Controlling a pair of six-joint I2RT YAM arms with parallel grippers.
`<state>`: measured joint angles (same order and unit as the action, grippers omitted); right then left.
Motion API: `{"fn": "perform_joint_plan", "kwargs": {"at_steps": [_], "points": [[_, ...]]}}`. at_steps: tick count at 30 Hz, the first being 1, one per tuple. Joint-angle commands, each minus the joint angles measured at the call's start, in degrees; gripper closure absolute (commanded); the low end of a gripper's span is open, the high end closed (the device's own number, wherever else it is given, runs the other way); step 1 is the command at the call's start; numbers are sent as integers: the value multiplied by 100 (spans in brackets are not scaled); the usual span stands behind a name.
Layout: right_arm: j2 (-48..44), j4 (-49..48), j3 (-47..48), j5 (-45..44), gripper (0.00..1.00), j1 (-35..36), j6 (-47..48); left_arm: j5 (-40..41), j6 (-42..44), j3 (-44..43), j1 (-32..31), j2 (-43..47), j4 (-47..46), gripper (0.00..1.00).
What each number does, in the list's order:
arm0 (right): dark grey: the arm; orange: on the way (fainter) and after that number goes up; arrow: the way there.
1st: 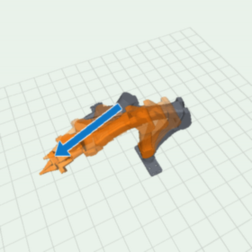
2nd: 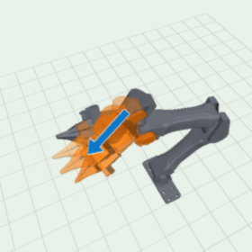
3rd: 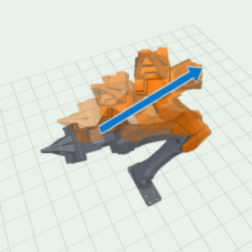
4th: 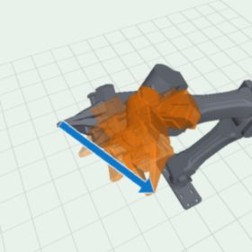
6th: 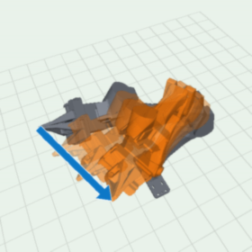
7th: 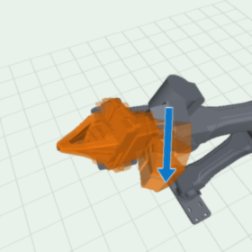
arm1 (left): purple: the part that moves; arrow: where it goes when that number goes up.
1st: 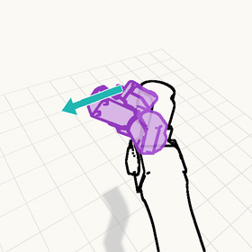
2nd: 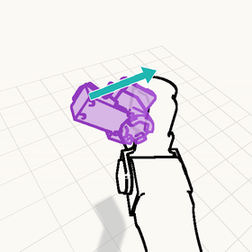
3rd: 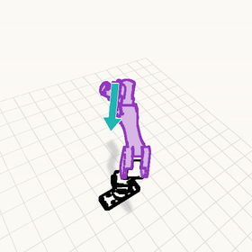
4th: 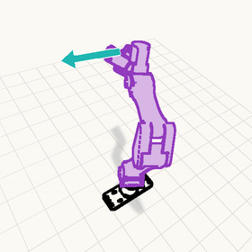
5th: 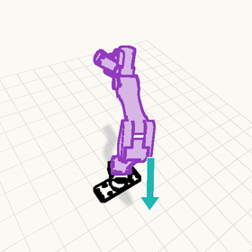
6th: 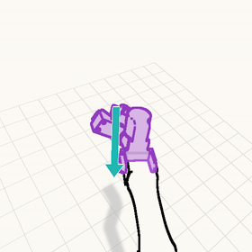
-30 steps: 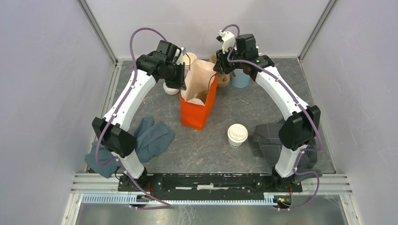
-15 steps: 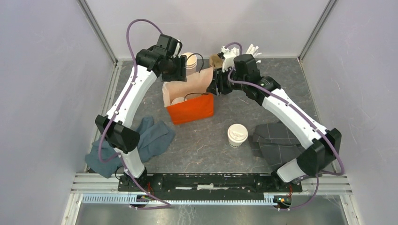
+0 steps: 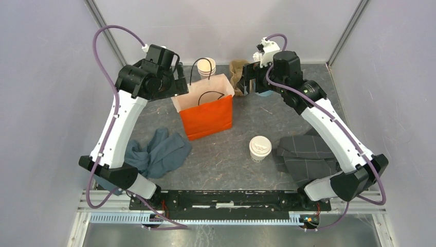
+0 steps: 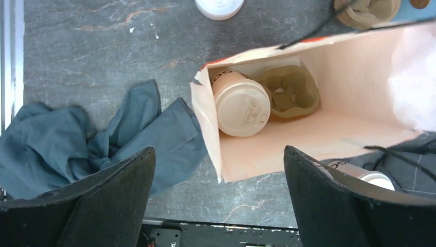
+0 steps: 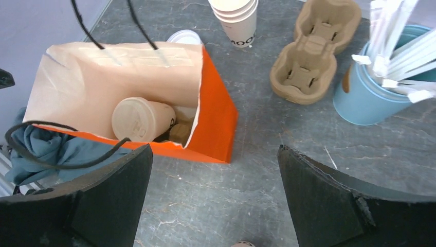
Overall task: Pack the takeout coffee
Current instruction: Adjust the takeout bag at the center of the board.
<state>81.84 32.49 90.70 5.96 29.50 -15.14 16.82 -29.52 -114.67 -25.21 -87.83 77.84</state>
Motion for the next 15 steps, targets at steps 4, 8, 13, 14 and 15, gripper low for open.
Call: {"fn": "perform_joint_plan", "kwargs": {"at_steps": [4,8,13,14,15], "points": [[-608,-482,-459,136,2,-246,-166,338,-1046,315,24,-111,553,0],[-529,-632,-562,983,2,-506,-451,-98,-1079,727,211,-174,78,9],[-342,-384,-429,1377,2,-691,-397,-119,-1007,785,377,-387,-253,20],[-320,-338,-398,1375,2,-691,-334,-124,-973,814,389,-403,-358,23],[-317,-316,-386,1390,2,-691,-310,-124,-942,849,387,-435,-422,25]]}}
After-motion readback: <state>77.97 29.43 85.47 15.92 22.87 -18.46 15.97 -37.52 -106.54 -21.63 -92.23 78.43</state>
